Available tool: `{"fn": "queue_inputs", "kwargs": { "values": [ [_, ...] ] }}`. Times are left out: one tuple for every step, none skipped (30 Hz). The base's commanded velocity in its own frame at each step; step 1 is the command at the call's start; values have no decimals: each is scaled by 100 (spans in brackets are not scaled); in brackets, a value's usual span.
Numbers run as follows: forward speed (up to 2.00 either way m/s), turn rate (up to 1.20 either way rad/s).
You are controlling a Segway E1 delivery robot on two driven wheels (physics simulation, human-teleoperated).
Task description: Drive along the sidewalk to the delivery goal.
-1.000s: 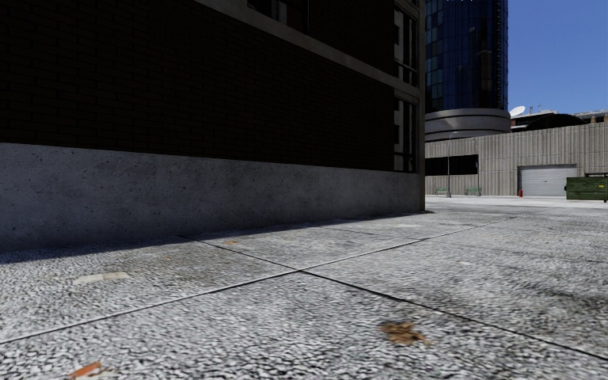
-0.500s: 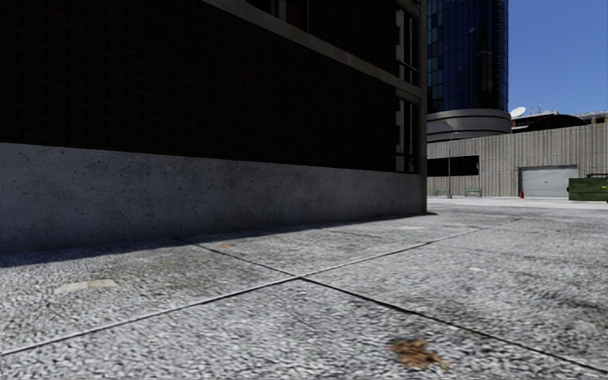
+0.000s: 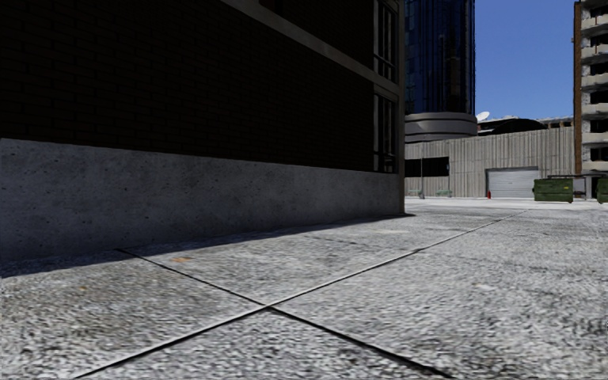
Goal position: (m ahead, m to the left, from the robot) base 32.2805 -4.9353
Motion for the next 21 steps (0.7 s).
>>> {"fn": "queue_inputs", "kwargs": {
  "values": [
    [200,-62],
    [200,-62],
    [200,-62],
    [200,-62],
    [200,-62],
    [200,-62],
    [200,-62],
    [200,-62],
    [200,-62],
    [200,-62],
    [200,-62],
    [200,-62],
    [200,-62],
    [200,-62],
    [200,-62],
    [200,-62],
    [200,-62],
    [200,-62],
    [200,-62],
    [200,-62],
    [200,-62]
  ]
}}
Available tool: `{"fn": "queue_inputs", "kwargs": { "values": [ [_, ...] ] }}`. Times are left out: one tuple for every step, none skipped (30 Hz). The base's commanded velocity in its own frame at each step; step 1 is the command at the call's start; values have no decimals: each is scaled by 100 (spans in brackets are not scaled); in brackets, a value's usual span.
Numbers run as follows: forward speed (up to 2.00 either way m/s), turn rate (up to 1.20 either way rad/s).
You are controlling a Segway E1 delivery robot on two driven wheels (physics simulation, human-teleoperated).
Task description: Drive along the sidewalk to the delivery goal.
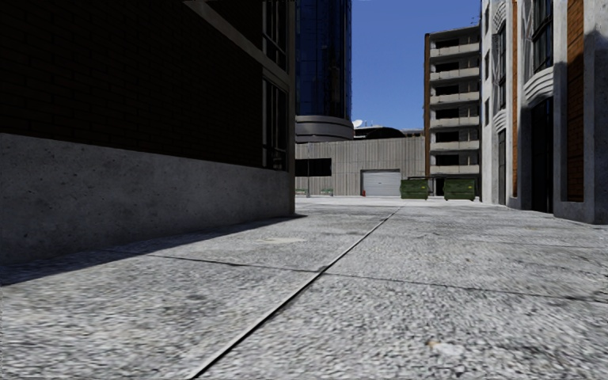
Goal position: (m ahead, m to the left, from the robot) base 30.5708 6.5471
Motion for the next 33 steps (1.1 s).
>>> {"fn": "queue_inputs", "kwargs": {
  "values": [
    [200,-62],
    [200,-62],
    [200,-61],
    [200,-12],
    [200,-12],
    [200,0],
    [200,0],
    [200,0],
    [200,0],
    [200,0],
    [200,0],
    [200,0],
    [200,0],
    [200,0],
    [200,0],
    [200,0],
    [200,0],
    [200,0],
    [200,0],
    [200,0],
    [200,0],
    [200,0],
    [200,0],
    [200,0],
    [200,0],
    [200,0],
    [200,0],
    [200,0],
    [200,0],
    [200,0],
    [200,0],
    [200,0],
    [199,0]
  ]
}}
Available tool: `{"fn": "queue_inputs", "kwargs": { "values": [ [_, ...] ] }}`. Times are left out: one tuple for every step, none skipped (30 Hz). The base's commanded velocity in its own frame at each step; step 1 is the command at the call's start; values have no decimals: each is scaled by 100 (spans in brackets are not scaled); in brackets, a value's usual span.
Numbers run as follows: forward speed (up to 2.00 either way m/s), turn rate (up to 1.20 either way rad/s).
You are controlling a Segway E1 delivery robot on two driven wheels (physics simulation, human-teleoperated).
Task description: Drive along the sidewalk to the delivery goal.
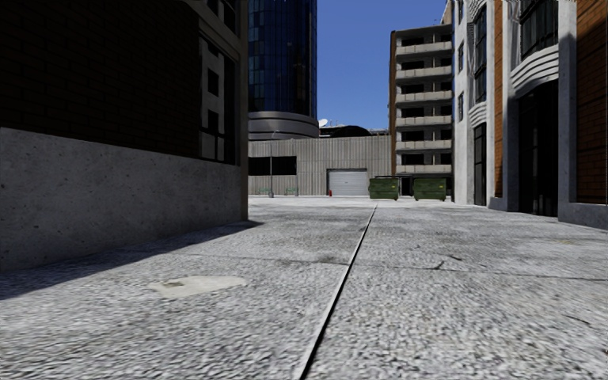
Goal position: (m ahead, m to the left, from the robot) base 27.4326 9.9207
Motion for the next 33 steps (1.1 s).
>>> {"fn": "queue_inputs", "kwargs": {
  "values": [
    [199,0],
    [199,0],
    [199,0],
    [199,0],
    [199,0],
    [199,0],
    [199,0],
    [199,0],
    [199,0],
    [199,0],
    [199,0],
    [199,0],
    [199,0],
    [199,0],
    [199,0],
    [199,0],
    [199,0],
    [199,0],
    [199,0],
    [199,0],
    [199,0],
    [199,0],
    [199,0],
    [199,0],
    [199,0],
    [199,0],
    [199,0],
    [199,0],
    [199,0],
    [199,0],
    [199,0],
    [199,0],
    [199,0]
  ]
}}
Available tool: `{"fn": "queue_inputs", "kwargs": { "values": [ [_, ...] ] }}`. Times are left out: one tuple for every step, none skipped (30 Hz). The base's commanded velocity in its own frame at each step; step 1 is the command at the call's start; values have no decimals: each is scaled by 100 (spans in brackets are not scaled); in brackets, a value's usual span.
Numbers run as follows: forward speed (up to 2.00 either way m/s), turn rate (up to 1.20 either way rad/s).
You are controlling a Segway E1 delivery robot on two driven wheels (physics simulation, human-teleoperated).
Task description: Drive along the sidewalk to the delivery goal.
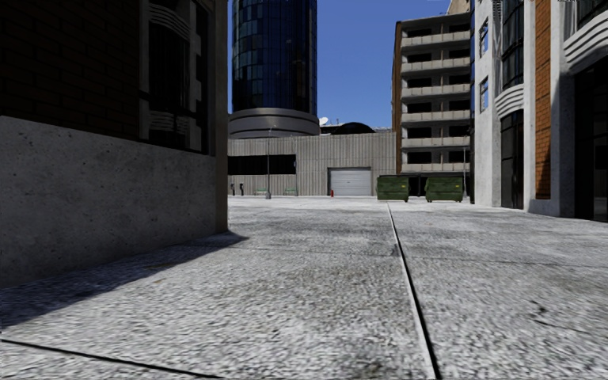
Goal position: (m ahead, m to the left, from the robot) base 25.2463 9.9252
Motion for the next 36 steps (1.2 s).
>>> {"fn": "queue_inputs", "kwargs": {
  "values": [
    [199,0],
    [199,0],
    [199,0],
    [199,0],
    [199,0],
    [199,0],
    [199,0],
    [199,0],
    [199,0],
    [199,0],
    [199,0],
    [199,0],
    [199,0],
    [199,0],
    [199,0],
    [199,0],
    [199,0],
    [199,0],
    [199,0],
    [199,0],
    [199,0],
    [199,0],
    [199,0],
    [199,0],
    [199,0],
    [199,0],
    [199,0],
    [199,0],
    [199,0],
    [199,0],
    [199,0],
    [199,0],
    [199,0],
    [199,0],
    [199,0],
    [199,0]
  ]
}}
